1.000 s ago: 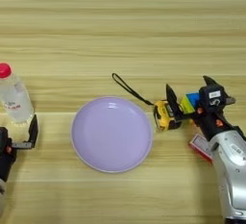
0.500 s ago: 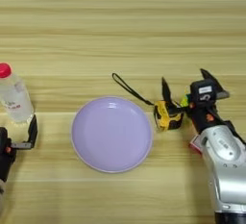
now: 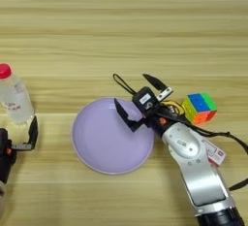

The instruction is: Move the objects on the table

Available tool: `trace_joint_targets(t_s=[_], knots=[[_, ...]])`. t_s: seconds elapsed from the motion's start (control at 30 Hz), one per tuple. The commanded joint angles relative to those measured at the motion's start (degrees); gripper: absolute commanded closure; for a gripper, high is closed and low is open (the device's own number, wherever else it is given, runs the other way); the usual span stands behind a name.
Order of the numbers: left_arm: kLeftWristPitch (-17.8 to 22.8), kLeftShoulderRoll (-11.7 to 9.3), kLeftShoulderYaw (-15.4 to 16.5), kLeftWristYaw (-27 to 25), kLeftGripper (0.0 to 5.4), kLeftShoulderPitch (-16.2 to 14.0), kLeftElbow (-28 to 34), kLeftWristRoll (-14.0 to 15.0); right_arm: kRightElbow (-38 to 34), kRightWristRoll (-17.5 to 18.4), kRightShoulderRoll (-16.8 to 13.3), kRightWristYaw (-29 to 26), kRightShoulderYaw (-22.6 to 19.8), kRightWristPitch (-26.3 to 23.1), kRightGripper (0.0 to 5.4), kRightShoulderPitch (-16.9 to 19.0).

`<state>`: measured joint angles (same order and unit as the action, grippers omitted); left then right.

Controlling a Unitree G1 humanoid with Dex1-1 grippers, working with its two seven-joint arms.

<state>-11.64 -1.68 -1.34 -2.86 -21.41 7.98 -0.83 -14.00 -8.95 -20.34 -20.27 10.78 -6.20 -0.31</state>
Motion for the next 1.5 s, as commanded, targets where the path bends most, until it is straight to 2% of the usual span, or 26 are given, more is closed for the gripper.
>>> trace_joint_targets(t_s=[0.03, 0.37, 0.6, 0.73, 0.87, 0.93, 1.27, 1.33, 1.5], knots=[[0.46, -0.03, -0.14, 0.11, 0.0, -0.1, 0.54, -0.11, 4.55, -5.19, 0.02, 0.0, 4.63, 0.48, 0.03, -3.18], [0.65, 0.07, -0.29, 0.28, 0.0, -0.76, 1.29, -0.2, 17.22, -13.43, 2.12, 2.45, 10.81, 2.39, 0.03, -9.7], [0.76, 0.25, -0.53, 0.48, 0.0, -1.15, 1.84, -0.31, 28.88, -15.85, 4.72, 5.41, 12.6, 4.63, 0.03, -15.32], [0.77, 0.33, -0.52, 0.54, 0.0, -1.32, 2.01, -0.35, 35.19, -15.86, 6.32, 7.82, 12.31, 6.22, 0.03, -18.7], [0.77, 0.34, -0.5, 0.53, 0.0, -1.5, 2.16, -0.3, 41.4, -19.53, 7.02, 13.03, 13.6, 7.85, 0.03, -22.77], [0.76, 0.35, -0.5, 0.51, 0.0, -1.52, 2.16, -0.27, 44.05, -20.06, 7.78, 14.16, 14.01, 8.55, 0.03, -24.12], [0.82, 0.3, -0.31, 0.56, 0.0, -1.17, 2.04, -0.29, 58.26, -19.76, 12.2, 18.19, 14.12, 13.34, 0.03, -31.46], [0.79, 0.28, -0.21, 0.57, 0.0, -1.16, 2.04, -0.27, 58.07, -18.57, 12.4, 19.18, 12.81, 14.96, 0.03, -31.36], [0.68, 0.34, -0.27, 0.51, 0.0, -0.86, 1.46, -0.28, 51.22, -12.1, 11.71, 18.63, 7.21, 18.12, 0.03, -28.41]])
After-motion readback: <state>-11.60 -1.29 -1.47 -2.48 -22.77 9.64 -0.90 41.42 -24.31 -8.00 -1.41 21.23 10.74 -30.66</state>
